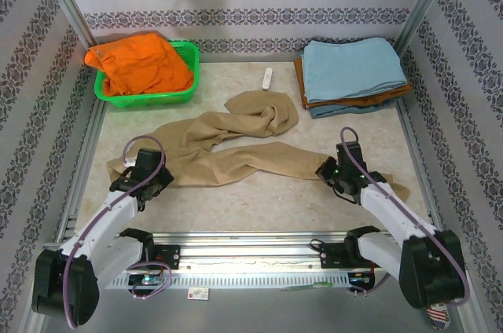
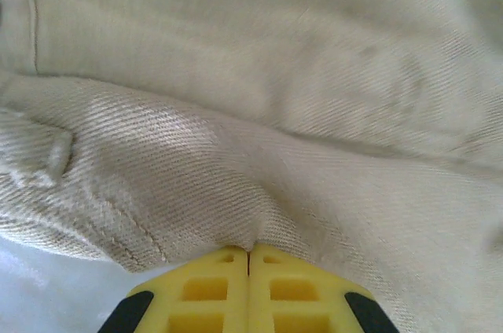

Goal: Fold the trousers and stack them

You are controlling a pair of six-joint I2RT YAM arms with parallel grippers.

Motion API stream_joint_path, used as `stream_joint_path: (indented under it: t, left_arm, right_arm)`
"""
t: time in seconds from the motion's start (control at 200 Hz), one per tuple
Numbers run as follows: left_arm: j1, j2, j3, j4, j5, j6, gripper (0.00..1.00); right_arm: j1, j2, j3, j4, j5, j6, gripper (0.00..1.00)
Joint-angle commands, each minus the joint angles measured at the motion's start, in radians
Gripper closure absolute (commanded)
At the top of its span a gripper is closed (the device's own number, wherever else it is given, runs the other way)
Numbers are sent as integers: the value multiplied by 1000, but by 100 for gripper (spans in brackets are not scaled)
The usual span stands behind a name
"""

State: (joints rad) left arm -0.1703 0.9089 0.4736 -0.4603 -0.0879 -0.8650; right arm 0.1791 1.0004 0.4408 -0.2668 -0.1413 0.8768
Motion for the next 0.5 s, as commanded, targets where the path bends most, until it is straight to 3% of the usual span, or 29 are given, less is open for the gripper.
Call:
stream_joint_path:
  t: [0.0,0.19,0.495]
  left_arm:
    - [-1,-55,93,-64,-48,77,100]
    - [1,9,283,-121,-16,163,100]
    - [56,354,547,-55,104,278,100]
  right_arm:
    - [3,-87,47,-15,46,-70,100]
    - [-4,-119,136,-52,45,-107,100]
    - [-1,-14,165,14,-10,-68,100]
